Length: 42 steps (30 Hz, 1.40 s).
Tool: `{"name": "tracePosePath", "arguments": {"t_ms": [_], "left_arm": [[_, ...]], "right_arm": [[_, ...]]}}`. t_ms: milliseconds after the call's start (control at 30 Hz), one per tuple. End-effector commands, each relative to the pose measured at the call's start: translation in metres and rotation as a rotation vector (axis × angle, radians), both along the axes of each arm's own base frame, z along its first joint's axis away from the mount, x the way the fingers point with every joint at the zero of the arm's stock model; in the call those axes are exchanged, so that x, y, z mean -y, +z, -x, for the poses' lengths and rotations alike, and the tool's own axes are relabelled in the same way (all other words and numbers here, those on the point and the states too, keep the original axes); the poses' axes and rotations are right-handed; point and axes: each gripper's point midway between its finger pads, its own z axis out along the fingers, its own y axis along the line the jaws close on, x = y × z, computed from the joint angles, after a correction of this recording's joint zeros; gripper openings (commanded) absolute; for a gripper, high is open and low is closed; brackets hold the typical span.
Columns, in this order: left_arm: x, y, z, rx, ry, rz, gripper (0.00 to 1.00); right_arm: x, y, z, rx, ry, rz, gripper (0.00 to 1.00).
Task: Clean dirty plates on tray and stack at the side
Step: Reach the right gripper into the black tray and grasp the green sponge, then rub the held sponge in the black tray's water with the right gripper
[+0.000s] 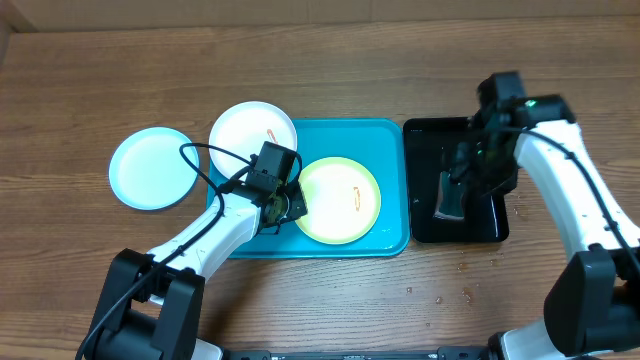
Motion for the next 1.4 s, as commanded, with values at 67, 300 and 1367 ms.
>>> {"name": "tracePosePath", "arguments": {"t_ms": [67, 300, 1367], "left_arm": [[0.000, -0.004, 0.001, -0.012, 0.008, -0.001, 0.16], [0.000, -0.004, 0.001, -0.012, 0.008, -0.001, 0.17], [-0.006, -0.004, -0.003, 0.012, -0.003, -0.039, 0.29]], "right_arm": [[0.002, -0.033, 0.011, 0.001, 0.001, 0.035, 0.51], [0.001, -0.061, 0.001, 0.080, 0.011, 0.026, 0.52], [0.001, -0.089, 0.002, 0.116, 0.037, 0.021, 0.29]]}}
